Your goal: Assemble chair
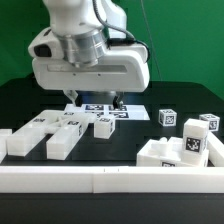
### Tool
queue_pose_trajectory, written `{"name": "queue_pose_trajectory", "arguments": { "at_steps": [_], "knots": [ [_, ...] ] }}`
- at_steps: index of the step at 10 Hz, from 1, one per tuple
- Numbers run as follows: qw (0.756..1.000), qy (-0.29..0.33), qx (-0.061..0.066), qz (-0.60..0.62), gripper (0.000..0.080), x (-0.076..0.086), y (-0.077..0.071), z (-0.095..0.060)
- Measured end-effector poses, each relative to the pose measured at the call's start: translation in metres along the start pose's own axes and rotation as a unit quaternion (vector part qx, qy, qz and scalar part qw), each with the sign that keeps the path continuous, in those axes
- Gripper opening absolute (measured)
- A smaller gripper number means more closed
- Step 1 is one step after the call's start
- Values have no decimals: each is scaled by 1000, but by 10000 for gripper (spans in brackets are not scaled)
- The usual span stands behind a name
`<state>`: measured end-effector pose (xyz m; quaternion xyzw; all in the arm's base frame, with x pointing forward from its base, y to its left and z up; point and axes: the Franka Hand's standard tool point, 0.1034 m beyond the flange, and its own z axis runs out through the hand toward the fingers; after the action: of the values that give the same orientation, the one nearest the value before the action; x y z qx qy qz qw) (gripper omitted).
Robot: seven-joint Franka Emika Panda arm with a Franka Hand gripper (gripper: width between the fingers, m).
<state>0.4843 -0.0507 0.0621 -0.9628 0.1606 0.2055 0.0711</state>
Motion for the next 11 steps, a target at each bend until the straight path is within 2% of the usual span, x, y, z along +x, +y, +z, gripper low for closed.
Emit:
{"name": "queue_pose_trajectory", "arguments": {
  "at_steps": [2,3,4,8,11],
  "knots": [
    [998,-64,3,2,649,-9,0,6],
    [993,-118,6,6,649,-14,1,7],
    [993,-117,3,6,649,-5,2,7],
    [992,-122,4,-13,649,-5,-3,12],
    [992,-126,3,-12,649,-6,-2,15]
  ]
}}
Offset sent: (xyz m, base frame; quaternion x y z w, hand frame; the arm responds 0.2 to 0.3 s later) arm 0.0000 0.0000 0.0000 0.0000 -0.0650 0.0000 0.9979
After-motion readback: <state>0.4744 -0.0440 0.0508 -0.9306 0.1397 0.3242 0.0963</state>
